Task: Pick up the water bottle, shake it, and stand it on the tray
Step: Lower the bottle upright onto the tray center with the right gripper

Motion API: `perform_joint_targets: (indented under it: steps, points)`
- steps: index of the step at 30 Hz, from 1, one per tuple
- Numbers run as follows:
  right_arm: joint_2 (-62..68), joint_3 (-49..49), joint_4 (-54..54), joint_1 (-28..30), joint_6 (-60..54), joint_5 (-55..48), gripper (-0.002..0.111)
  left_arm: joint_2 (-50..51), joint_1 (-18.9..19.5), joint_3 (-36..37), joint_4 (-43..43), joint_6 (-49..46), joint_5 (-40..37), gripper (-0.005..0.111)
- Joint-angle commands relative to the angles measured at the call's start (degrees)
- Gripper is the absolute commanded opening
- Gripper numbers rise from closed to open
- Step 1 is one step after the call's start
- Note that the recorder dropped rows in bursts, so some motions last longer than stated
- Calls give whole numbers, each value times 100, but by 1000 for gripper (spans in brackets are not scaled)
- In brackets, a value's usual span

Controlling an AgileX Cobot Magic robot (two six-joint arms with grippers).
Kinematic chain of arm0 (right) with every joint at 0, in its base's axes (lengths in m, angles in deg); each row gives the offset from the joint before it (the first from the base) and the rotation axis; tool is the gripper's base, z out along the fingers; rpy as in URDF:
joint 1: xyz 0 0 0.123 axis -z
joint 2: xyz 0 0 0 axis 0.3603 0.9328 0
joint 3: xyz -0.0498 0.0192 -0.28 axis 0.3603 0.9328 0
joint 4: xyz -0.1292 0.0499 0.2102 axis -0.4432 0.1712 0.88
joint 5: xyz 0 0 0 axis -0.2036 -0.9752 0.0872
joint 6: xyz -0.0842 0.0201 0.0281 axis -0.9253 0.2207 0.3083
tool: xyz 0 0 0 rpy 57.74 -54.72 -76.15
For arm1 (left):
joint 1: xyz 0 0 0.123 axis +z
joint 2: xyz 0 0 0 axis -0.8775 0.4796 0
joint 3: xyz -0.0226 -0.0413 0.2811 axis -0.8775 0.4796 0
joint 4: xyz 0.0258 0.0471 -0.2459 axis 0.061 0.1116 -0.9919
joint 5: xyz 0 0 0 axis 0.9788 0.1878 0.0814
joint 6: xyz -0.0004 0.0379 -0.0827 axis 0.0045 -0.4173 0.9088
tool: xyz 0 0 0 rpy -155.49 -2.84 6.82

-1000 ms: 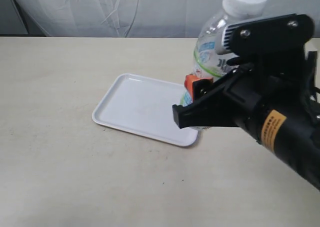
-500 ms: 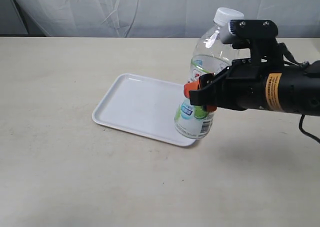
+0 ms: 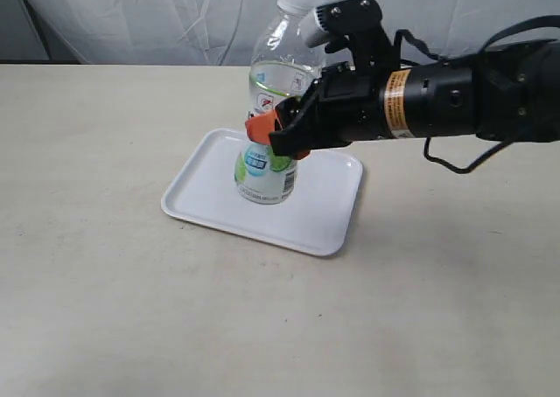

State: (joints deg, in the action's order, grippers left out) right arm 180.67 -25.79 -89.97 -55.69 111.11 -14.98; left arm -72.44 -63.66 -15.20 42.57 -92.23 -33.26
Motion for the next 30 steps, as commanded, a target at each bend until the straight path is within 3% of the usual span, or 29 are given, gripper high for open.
perform_joint_targets:
  steps: [1, 4, 7, 11, 22, 24, 30]
  points:
    - [462, -198, 1413, 54, -1513, 49, -1, -26, -2, 21, -16, 14, 49, 0]
    - [651, -185, 3037, 54, -2884, 77, -1, -26, -2, 21, -16, 14, 49, 0]
    - [798, -185, 3879, -18, -3932, 273, -1, -26, -2, 21, -16, 14, 49, 0]
    - [955, -185, 3882, -248, -4731, 235, -1, -26, -2, 21, -16, 14, 49, 0]
    - [1637, -185, 4823, -321, -5276, 386, 0, -26, -2, 21, -16, 14, 49, 0]
    - [1729, -185, 4762, -321, -5276, 531, 8, -26, -2, 21, -16, 14, 49, 0]
    - [1802, -185, 4953, -321, -5243, 573, 54, -26, -2, 21, -16, 14, 49, 0]
